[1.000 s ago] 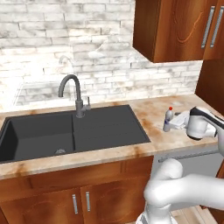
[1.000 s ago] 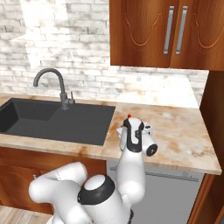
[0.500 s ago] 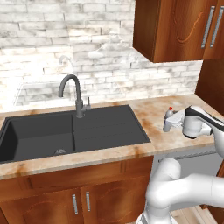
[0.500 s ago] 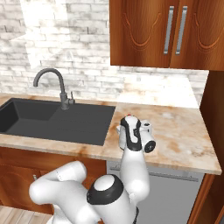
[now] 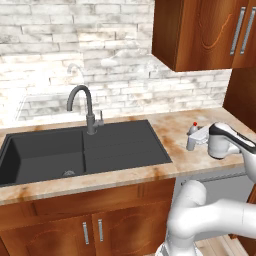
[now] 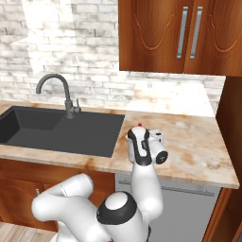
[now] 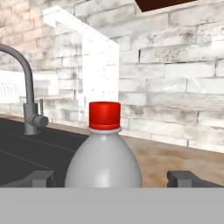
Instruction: Take the bottled waters from the counter and place them in the freezer to freeze. Close the freezer door after placing the bottles.
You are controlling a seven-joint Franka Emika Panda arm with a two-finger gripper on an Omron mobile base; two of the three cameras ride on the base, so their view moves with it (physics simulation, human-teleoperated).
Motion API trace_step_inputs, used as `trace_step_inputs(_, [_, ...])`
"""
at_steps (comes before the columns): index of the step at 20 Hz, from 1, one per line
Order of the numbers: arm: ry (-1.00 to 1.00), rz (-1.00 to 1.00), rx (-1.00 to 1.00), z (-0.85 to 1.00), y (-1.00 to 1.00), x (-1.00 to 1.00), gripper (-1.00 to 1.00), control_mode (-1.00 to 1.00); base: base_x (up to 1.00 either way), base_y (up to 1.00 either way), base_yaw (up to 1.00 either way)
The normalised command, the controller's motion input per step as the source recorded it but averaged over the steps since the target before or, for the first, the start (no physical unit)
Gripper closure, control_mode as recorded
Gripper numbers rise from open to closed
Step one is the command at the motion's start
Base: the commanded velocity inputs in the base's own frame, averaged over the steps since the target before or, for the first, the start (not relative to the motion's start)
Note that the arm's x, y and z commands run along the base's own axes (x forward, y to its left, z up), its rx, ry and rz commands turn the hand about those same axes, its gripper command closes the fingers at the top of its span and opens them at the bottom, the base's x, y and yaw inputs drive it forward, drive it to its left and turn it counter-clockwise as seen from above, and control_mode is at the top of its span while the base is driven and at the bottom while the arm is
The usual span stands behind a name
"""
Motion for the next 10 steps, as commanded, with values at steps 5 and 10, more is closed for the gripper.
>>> trace_step_inputs(5, [0.00, 0.00, 0.00, 0.00, 0.00, 0.00, 1.00, -1.00, 0.00, 0.00, 0.00])
trace_step_inputs(10, [0.02, 0.00, 0.00, -0.01, 0.00, 0.00, 1.00, -1.00, 0.00, 0.00, 0.00])
